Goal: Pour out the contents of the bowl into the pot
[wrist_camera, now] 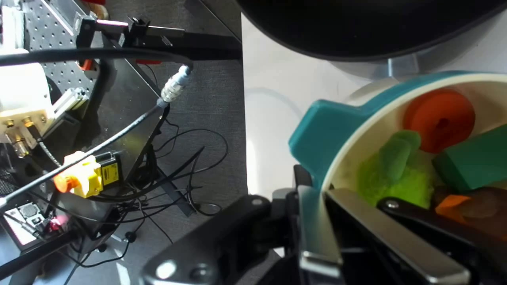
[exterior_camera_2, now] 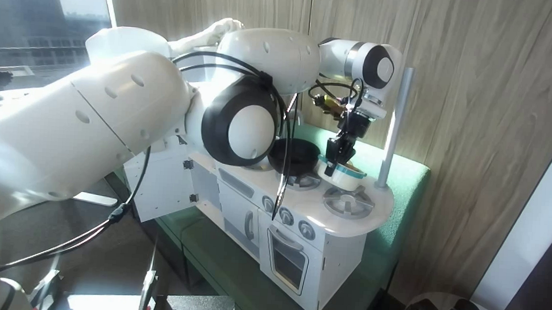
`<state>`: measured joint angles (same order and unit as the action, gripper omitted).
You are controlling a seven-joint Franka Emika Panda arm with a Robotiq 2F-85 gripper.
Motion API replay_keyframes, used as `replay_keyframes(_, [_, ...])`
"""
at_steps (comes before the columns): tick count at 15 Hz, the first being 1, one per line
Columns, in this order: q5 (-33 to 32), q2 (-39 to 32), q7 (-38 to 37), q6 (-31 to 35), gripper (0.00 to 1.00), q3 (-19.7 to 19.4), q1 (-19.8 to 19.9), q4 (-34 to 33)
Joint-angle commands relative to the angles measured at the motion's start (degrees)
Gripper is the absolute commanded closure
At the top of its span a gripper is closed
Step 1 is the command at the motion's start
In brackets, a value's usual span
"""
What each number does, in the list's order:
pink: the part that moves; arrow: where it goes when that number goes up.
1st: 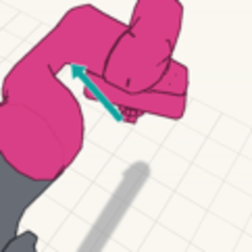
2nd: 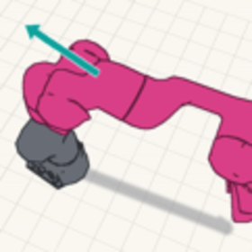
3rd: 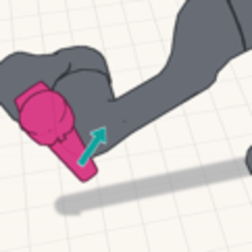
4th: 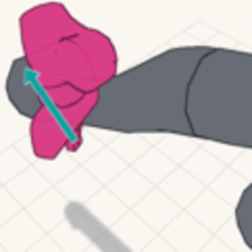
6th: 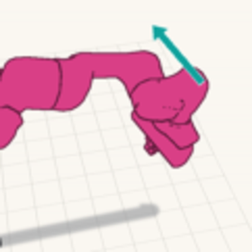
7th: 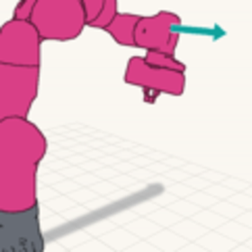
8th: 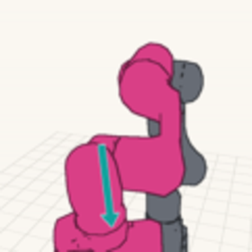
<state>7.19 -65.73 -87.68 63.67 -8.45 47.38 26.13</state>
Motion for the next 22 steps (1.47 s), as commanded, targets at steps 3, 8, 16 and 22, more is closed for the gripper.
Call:
replay_keyframes(3, [-0.3,-1.5,-1.8,3.0,0.99,-0.5,-0.1,0.2])
replay_keyframes(8, [-1.4,-3.1,-1.5,3.6,0.56,-0.8,-0.4,-1.5])
replay_keyframes(16, [0.6,-4.4,-6.5,18.8,0.00,0.3,2.3,-1.7])
replay_keyframes(22, [0.9,-5.0,-7.6,35.6,0.00,0.9,3.3,-1.8])
